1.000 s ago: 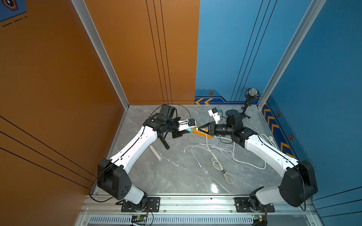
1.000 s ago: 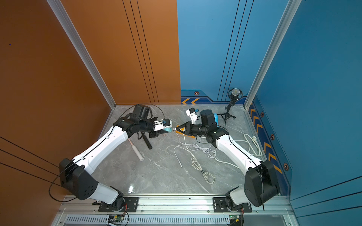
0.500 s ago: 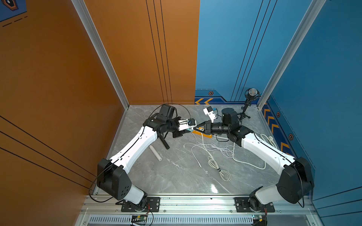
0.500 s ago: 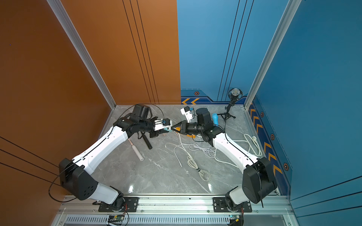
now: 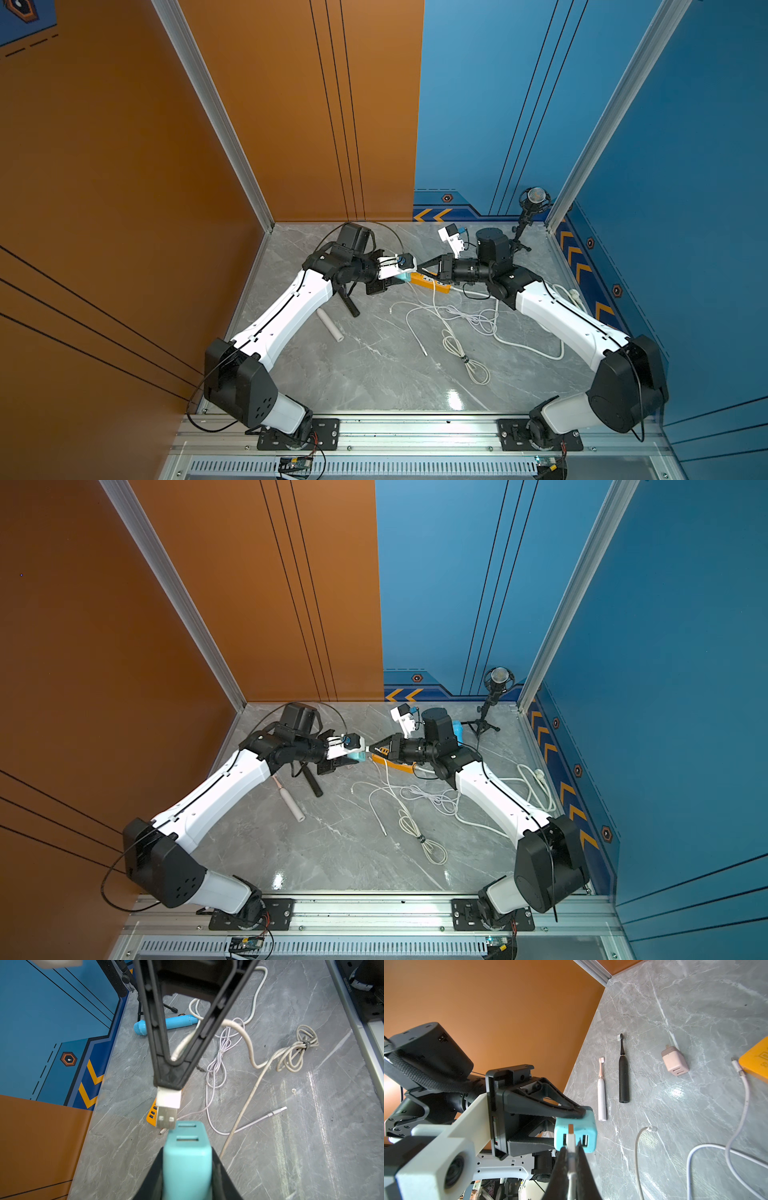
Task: Charge the electric toothbrush
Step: Insert the charging cable into the plug.
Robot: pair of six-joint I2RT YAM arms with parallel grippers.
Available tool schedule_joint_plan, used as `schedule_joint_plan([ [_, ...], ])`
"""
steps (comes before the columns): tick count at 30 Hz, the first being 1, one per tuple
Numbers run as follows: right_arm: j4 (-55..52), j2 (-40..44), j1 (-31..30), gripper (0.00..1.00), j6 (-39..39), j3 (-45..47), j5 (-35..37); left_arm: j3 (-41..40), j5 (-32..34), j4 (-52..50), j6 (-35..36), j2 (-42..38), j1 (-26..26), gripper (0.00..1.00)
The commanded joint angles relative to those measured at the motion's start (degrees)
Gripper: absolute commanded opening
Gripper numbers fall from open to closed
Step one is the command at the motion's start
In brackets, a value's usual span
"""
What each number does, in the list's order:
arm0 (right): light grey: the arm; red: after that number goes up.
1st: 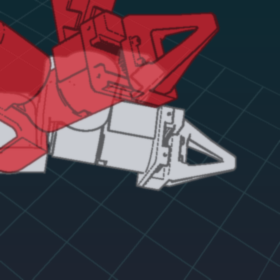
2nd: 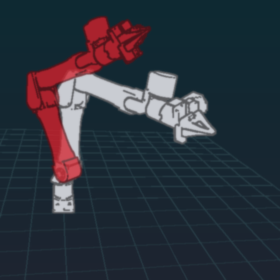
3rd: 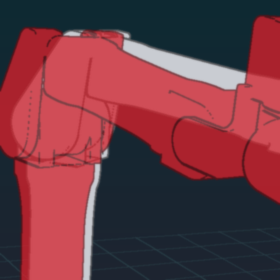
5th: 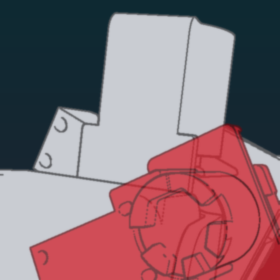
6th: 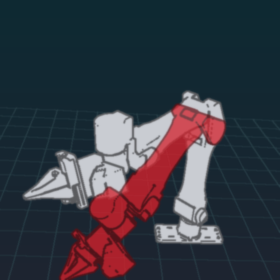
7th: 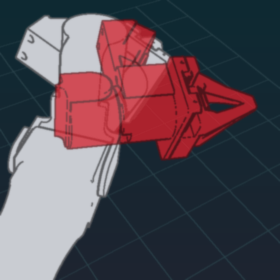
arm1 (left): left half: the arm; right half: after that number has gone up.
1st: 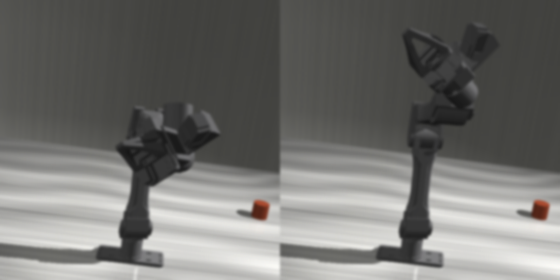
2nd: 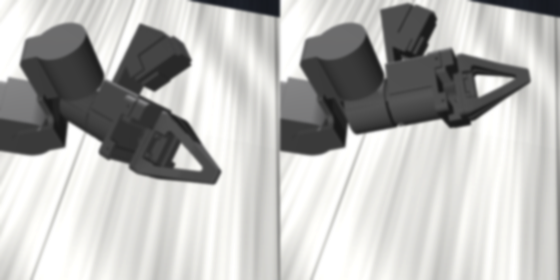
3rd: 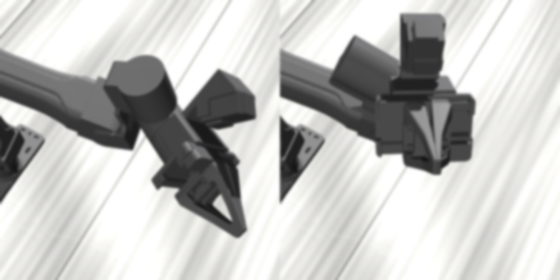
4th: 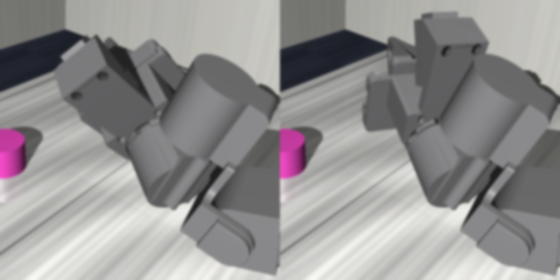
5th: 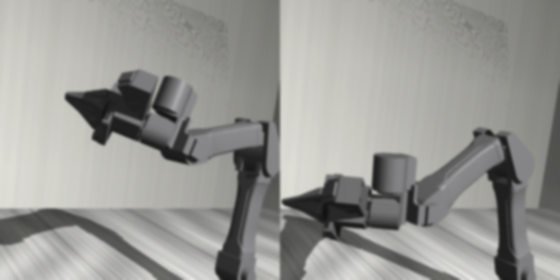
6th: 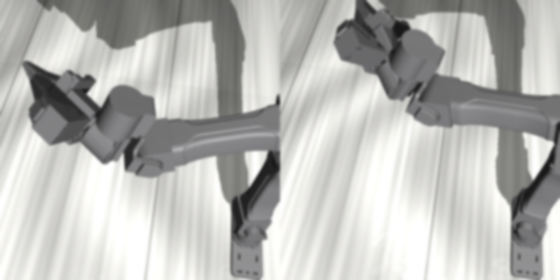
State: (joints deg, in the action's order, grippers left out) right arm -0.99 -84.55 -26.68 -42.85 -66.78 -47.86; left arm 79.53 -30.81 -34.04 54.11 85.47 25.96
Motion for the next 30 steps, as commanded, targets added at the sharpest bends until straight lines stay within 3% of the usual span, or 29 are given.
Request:
schedule_joint_plan([
  [1,-1.03,0.95,-1.37,0.0,1.78,-0.01,-0.83,0.19,-2.48,0.14,-0.67,-1.44,0.5,0.12],
  [20,-5.63,-0.6,-3.29,0.0,4.09,-0.29,-2.12,0.61,-2.78,0.13,-1.14,-2.24,0.48,0.12],
  [30,-4.74,-0.75,-2.3,0.0,0.83,0.43,-1.61,0.0,-1.63,1.76,-1.42,-4.03,2.32,0.11],
])
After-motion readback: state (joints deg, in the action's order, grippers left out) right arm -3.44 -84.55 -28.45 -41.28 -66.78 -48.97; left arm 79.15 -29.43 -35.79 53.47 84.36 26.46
